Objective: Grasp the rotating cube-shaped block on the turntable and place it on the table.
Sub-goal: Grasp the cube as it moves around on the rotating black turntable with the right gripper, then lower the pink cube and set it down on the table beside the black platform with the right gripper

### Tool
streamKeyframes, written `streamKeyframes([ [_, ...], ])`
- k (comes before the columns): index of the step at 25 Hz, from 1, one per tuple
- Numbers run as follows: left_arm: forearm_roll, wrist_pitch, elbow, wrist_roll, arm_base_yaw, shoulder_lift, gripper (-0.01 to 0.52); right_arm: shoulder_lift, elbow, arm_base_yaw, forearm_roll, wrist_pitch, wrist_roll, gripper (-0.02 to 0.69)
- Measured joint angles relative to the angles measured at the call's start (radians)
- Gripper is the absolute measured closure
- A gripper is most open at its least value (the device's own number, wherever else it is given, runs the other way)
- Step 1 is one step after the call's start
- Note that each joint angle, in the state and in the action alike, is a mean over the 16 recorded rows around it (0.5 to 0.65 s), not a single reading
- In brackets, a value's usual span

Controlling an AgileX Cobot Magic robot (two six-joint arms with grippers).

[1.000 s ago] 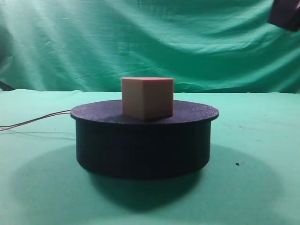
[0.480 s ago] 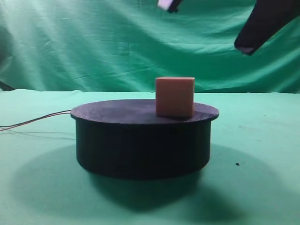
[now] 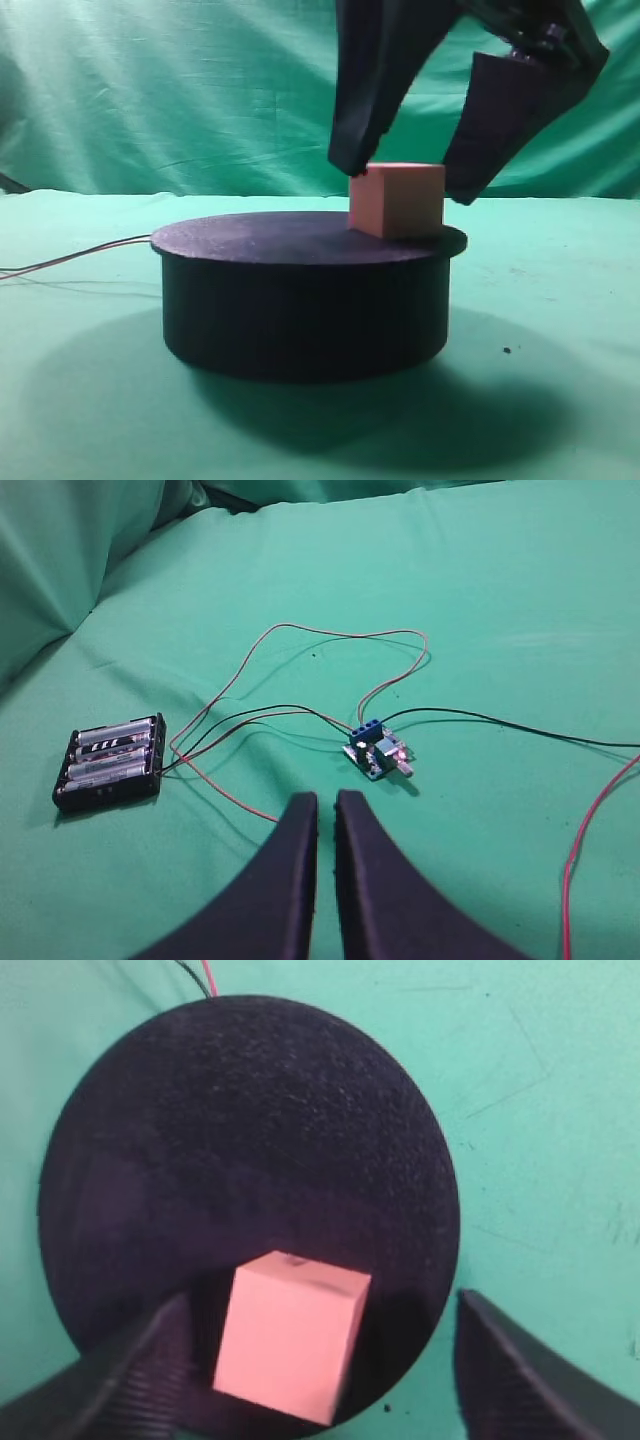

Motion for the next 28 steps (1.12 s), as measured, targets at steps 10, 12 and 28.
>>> streamKeyframes([
  [10,0.000,0.000,0.000,0.000,0.000,0.000,0.514,-0.155,0.084,0.000,-0.200,0.054,0.205,0.424],
  [12,0.000,0.000,0.000,0.000,0.000,0.000,0.514,-0.165,0.124,0.000,-0.218,0.038,0.237,0.424],
  [28,0.000,0.000,0.000,0.000,0.000,0.000,0.514,-0.127,0.219,0.000,-0.197,-0.015,0.334,0.238],
])
